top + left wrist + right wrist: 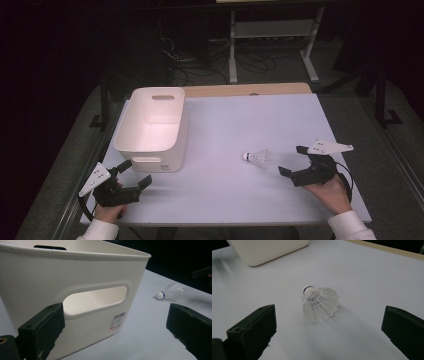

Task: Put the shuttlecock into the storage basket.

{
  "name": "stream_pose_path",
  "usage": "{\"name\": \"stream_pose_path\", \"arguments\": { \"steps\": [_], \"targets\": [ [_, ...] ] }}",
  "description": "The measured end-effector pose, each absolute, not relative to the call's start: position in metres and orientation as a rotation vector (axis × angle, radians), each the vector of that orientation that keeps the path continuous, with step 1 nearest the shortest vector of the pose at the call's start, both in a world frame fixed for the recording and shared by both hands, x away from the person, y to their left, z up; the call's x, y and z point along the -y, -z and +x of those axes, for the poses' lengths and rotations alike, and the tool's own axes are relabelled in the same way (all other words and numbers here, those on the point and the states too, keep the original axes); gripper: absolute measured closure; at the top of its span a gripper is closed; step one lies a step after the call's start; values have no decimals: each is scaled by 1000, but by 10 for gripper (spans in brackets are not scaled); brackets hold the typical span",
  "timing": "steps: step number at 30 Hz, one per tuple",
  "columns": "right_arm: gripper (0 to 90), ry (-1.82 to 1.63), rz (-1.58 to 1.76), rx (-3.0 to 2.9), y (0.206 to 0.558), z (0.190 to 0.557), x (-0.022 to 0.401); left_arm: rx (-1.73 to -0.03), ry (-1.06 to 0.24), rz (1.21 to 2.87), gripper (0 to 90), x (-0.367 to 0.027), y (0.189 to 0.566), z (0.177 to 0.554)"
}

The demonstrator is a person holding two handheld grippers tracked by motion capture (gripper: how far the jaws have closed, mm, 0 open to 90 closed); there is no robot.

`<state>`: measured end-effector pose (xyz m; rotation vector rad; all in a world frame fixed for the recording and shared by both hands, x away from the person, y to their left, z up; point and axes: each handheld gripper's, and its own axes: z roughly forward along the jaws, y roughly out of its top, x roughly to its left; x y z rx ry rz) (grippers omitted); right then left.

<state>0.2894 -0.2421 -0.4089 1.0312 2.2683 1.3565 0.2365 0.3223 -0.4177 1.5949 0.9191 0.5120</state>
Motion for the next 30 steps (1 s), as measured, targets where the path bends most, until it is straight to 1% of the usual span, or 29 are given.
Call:
{"name": "stream_pose_path", "arguments": {
  "steps": [22,24,26,29,30],
  "targets": [
    [0,-1314,998,-2360,403,306,225,-925,-510,1607,15,-322,418,237],
    [29,-1318,984,-2381,402,308,223,-928,-510,1606,15,-322,418,236],
    [35,-1313,972,-2393,402,310,222,-922,-513,1610,15,-323,418,237],
    [94,-1321,960,-2414,400,313,220,-928,-510,1607,15,-322,418,237],
    [95,-1322,949,-2414,399,314,220,-928,-509,1607,15,-322,418,236]
  ]
}}
